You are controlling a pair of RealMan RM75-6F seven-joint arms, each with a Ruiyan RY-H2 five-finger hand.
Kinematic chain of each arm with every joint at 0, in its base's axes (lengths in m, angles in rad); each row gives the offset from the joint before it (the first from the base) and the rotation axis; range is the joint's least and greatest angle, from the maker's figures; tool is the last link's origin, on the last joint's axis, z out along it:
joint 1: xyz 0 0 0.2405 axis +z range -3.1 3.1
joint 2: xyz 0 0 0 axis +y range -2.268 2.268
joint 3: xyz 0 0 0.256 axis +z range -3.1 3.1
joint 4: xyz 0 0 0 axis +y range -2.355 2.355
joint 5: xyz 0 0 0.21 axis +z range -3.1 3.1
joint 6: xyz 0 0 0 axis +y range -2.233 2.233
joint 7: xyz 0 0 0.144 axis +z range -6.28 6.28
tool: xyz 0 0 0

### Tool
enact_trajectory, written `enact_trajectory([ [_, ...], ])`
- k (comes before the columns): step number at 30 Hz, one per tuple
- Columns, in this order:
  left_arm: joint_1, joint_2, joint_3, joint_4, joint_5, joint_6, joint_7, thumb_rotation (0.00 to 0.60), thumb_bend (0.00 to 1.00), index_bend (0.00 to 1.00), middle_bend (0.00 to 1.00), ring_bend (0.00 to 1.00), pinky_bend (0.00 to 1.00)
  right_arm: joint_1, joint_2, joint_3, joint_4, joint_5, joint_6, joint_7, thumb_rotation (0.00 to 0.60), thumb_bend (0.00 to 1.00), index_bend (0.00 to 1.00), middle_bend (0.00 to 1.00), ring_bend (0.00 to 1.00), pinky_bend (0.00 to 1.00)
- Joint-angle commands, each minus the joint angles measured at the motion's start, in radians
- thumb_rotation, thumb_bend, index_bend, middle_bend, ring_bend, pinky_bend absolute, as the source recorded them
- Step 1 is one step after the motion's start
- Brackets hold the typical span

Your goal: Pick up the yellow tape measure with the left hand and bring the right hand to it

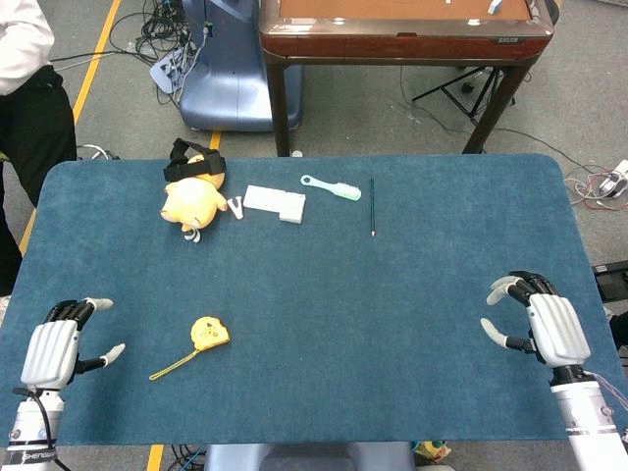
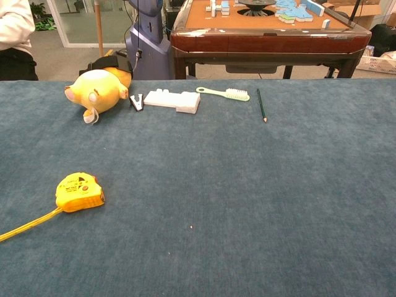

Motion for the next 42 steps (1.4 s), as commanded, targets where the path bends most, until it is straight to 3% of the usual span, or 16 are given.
enact_trajectory([
  [1,0.001,-0.001,0.002,0.001,0.001,-0.002,0.0,0.6,0.13,0.3,0.32,0.28,0.17,-0.01,0.001,-0.002,-0.005,-0.007,0.013,-0.002,0.6,0.34,0.49,0.36,0.19,0.14],
  [11,-0.053,0.007,-0.005,-0.026,-0.006,-0.098,-0.005,0.6,0.13,0.28,0.3,0.27,0.17,-0.013,0.035,0.029,-0.034,-0.018,0.047,0.002,0.6,0.34,0.49,0.36,0.19,0.14],
  [16,-0.119,0.014,-0.016,-0.067,-0.067,-0.222,0.044,0.6,0.13,0.18,0.22,0.2,0.16,-0.011,0.061,0.045,-0.055,-0.003,0.051,-0.005,0.6,0.34,0.49,0.36,0.19,0.14],
  [23,-0.195,-0.059,-0.02,-0.064,-0.179,-0.336,0.153,0.6,0.13,0.14,0.17,0.19,0.16,-0.018,0.074,0.046,-0.056,0.01,0.05,0.009,0.6,0.34,0.49,0.36,0.19,0.14],
  [32,-0.245,-0.169,-0.021,-0.023,-0.286,-0.355,0.276,0.6,0.13,0.1,0.16,0.18,0.16,-0.024,0.076,0.041,-0.045,0.018,0.042,0.021,0.6,0.34,0.49,0.36,0.19,0.14],
  [42,-0.276,-0.273,-0.015,0.05,-0.348,-0.327,0.381,0.6,0.13,0.13,0.16,0.18,0.16,-0.032,0.081,0.036,-0.039,0.02,0.039,0.033,0.6,0.34,0.49,0.36,0.19,0.14],
])
